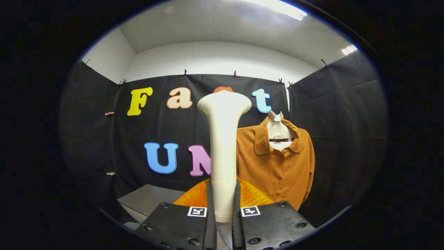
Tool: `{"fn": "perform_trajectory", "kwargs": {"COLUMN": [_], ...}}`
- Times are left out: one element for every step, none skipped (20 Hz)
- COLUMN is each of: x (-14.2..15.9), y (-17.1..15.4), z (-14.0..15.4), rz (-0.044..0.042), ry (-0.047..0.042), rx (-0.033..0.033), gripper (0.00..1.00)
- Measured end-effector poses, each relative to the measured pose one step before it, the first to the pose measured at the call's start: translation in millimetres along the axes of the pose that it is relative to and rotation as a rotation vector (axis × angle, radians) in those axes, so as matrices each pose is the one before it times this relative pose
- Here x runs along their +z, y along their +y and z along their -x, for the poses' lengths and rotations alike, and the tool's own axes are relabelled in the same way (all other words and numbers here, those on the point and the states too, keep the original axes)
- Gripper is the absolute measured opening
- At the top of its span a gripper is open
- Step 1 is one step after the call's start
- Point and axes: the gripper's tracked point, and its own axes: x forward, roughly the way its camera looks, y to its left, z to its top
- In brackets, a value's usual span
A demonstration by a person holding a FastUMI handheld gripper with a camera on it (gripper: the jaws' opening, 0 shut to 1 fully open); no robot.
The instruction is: Iron the clothes twice with a garment steamer, once on the left side and once on the right side.
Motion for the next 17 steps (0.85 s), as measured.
{"fn": "perform_trajectory", "kwargs": {"x": [-1.37,-0.28,-0.88,-1.59,-0.53,-0.26,-0.26,0.07,0.0,0.13,0.3,0.34,0.71,0.34,-0.1,0.15,-0.6], "y": [1.36,0.57,0.91,0.16,0.93,0.86,0.71,0.74,0.26,0.87,0.47,0.57,0.24,-0.34,0.37,-0.04,0.39], "z": [-1.16,-0.78,-1.19,-0.92,-0.21,-1.13,-0.03,-0.44,0.12,0.07,-0.29,-0.01,0.28,0.37,-0.94,-0.16,0.54], "rz": [0.00107,-0.00022,0.00115,0.00224,-0.00043,0.00138,0.00266,0.00102,0.00127,0.00291,0.0008,-0.00022,-0.00128,0.00008,0.00065,-0.00196,-0.00132], "ry": [0.00234,0.0005,0.00174,0.00398,0.00163,0.00111,0.00072,-0.00066,-0.00091,-0.0001,-0.00119,-0.00035,-0.00097,-0.00128,-0.00013,0.00027,0.00092], "rx": [0.00136,0.00156,0.00138,0.0012,0.00222,0.0022,0.00141,0.00097,0.00123,0.00064,0.00117,0.00128,0.00041,-0.001,-0.00126,-0.00008,-0.00013], "gripper": [0.21,0.21,0.21,0.21,0.21,0.21,0.21,0.21,0.21,0.21,0.21,0.21,0.21,0.21,0.21,0.21,0.21]}}
